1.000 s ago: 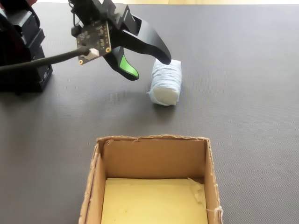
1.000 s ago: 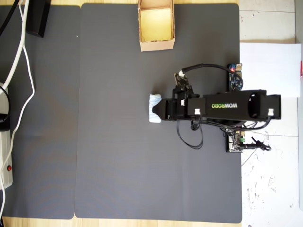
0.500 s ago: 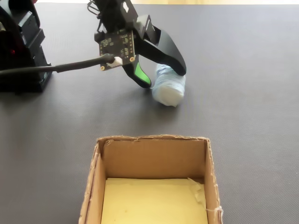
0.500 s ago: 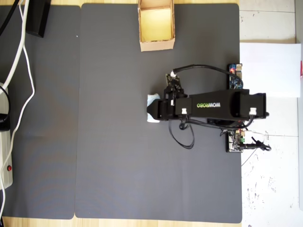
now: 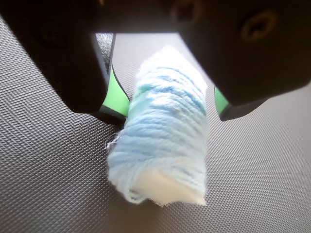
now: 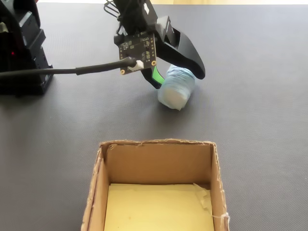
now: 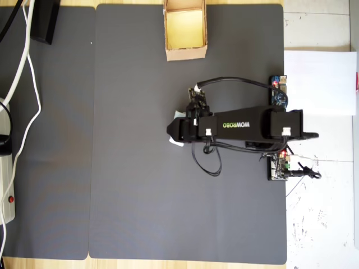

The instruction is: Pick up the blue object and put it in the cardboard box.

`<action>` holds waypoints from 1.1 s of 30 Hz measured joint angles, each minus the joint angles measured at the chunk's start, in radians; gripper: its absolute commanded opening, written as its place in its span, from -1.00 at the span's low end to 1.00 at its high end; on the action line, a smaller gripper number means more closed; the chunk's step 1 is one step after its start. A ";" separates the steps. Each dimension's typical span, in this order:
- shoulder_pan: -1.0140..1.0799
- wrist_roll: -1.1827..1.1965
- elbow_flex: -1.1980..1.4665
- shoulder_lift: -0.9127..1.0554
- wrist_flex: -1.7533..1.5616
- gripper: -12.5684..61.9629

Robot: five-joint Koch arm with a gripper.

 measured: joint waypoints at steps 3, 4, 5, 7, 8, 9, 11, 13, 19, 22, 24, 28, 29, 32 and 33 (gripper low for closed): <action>0.000 -0.002 -0.006 0.000 0.005 0.11; 0.000 -0.002 -0.009 -0.002 0.015 0.05; 0.000 -0.003 -0.014 -0.005 0.025 0.02; 0.000 -0.005 -0.014 -0.005 0.025 0.00; 0.000 -0.005 -0.014 -0.005 0.025 0.00; -0.002 -0.005 -0.014 -0.005 0.025 -0.03; -0.003 -0.005 -0.014 -0.008 0.025 -0.32; -0.003 -0.005 -0.012 -0.006 0.021 -0.61; -0.005 -0.002 0.063 0.025 -0.094 -0.61; -0.006 -0.002 0.120 0.061 -0.179 -0.61; -0.005 0.002 0.184 0.104 -0.267 -0.61; 0.012 0.000 0.272 0.169 -0.354 -0.61; 0.015 0.002 0.288 0.183 -0.364 -0.61; 0.044 0.009 0.357 0.250 -0.391 -0.61; 0.055 0.011 0.374 0.268 -0.399 -0.61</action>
